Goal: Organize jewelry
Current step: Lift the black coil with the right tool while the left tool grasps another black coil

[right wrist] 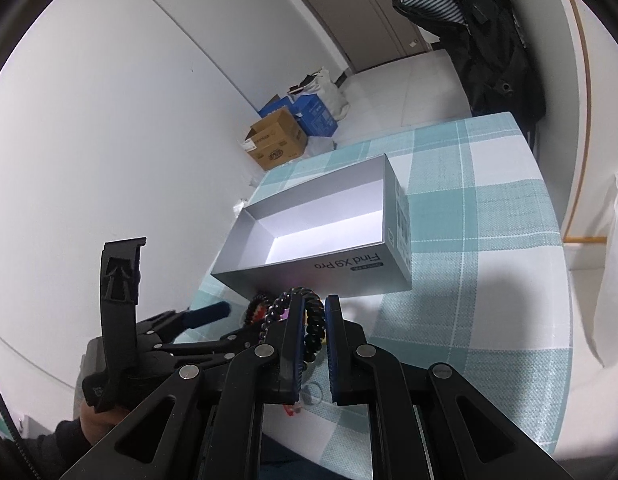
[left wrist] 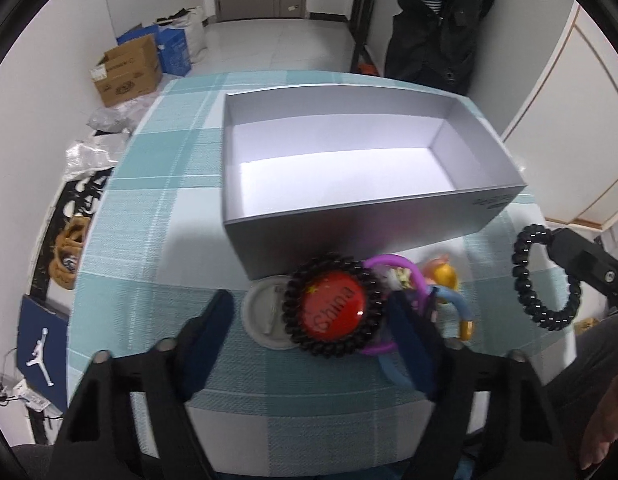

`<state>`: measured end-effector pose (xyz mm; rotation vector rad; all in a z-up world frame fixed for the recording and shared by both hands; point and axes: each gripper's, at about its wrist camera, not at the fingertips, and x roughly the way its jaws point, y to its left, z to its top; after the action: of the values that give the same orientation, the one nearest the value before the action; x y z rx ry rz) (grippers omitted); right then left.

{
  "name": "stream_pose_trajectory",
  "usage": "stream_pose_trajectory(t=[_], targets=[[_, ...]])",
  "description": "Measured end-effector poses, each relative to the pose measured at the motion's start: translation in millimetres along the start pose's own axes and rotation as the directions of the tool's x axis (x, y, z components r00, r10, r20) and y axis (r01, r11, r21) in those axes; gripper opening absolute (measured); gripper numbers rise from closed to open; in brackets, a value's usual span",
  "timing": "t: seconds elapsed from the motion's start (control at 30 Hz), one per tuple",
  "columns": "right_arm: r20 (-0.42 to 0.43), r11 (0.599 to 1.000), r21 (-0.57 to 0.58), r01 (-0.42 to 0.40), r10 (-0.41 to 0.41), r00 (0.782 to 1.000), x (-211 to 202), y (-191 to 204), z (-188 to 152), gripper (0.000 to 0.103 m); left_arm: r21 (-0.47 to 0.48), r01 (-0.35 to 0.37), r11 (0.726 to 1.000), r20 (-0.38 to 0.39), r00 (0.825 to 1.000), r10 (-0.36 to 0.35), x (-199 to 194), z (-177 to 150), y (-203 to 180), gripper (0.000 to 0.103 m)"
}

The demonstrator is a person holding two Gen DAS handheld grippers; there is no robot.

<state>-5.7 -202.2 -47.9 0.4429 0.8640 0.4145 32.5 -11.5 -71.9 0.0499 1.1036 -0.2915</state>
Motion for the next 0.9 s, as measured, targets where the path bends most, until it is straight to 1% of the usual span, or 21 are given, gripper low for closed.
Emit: stream_pose_trajectory(t=[0.03, 0.1, 0.13, 0.23, 0.3, 0.37, 0.53, 0.73, 0.77, 0.8, 0.9], targets=[[-0.001, 1.000, 0.001, 0.001, -0.001, 1.000, -0.1, -0.3, 0.0, 0.009, 0.000, 0.012, 1.000, -0.001, 1.000, -0.012, -0.2, 0.1, -0.2, 0.062], [-0.003, 1.000, 0.005, 0.000, 0.000, 1.000, -0.2, -0.7, -0.3, 0.009, 0.004, 0.036, 0.999, -0.001, 0.999, -0.036, -2.0, -0.8, -1.7, 0.051], [-0.004, 1.000, 0.007, 0.001, -0.001, 1.000, -0.2, -0.7, -0.4, 0.009, 0.007, 0.045, 0.999, 0.000, 0.999, -0.045, -2.7, -0.6, -2.2, 0.048], [-0.004, 1.000, 0.008, 0.000, 0.001, 1.000, -0.4, 0.8, -0.4, 0.009, 0.013, 0.051, 0.999, 0.000, 0.999, -0.051, -3.0, -0.8, -6.4, 0.045], [-0.005, 1.000, 0.005, 0.001, -0.001, 1.000, 0.5, 1.6, 0.0, 0.009, 0.009, 0.064, 0.998, 0.000, 0.998, -0.064, -4.2, -0.1, -7.5, 0.040], [-0.005, 1.000, 0.003, 0.002, -0.002, 1.000, 1.0, 2.1, -0.5, 0.009, 0.010, 0.062, 0.998, 0.003, 0.998, -0.062, -4.0, 1.6, -4.6, 0.038], [0.000, 1.000, 0.006, -0.001, 0.001, 1.000, 0.7, 0.6, 0.0, 0.009, -0.012, 0.080, 0.997, 0.008, 0.997, -0.080, -4.8, 3.7, 1.6, 0.036], [0.014, 1.000, 0.008, -0.008, 0.008, 1.000, -2.0, 0.9, 0.7, 0.009, -0.027, 0.118, 0.993, 0.033, 0.993, -0.117, -15.2, 0.6, 4.6, 0.036], [0.017, 1.000, 0.010, -0.010, 0.010, 1.000, -2.8, 0.9, 0.8, 0.009, -0.027, 0.124, 0.992, 0.039, 0.992, -0.123, -17.4, 0.6, 4.5, 0.024], [0.021, 1.000, 0.012, -0.013, 0.013, 1.000, -3.7, 0.9, 1.0, 0.009, -0.024, 0.130, 0.991, 0.042, 0.991, -0.128, -19.5, 0.0, 4.2, 0.019], [0.032, 0.999, 0.023, -0.030, 0.029, 0.999, -5.7, 0.1, 2.7, 0.009, -0.021, 0.152, 0.988, 0.062, 0.987, -0.150, -26.2, -0.9, 2.8, 0.019]])
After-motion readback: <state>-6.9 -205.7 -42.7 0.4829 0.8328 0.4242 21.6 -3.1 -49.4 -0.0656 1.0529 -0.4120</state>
